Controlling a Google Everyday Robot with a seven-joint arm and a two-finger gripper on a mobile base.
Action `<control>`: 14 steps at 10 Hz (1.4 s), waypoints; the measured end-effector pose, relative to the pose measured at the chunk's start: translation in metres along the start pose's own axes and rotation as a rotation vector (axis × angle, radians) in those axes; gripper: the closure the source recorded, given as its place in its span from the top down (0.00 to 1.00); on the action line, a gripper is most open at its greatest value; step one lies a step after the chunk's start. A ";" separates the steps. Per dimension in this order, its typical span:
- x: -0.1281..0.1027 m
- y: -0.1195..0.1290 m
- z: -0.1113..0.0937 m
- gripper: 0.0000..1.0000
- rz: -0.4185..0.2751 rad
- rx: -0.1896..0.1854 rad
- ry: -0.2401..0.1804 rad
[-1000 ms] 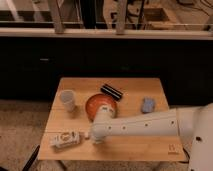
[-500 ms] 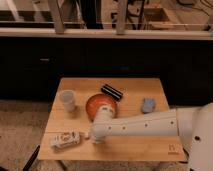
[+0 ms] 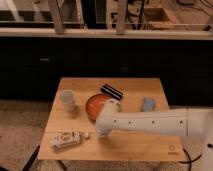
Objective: Place the bottle in the ceramic bowl
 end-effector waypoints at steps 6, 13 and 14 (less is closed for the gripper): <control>0.010 -0.008 -0.007 0.33 0.053 0.014 -0.021; 0.010 -0.004 -0.004 0.72 0.086 0.022 -0.058; 0.012 -0.005 -0.005 0.63 0.089 0.024 -0.060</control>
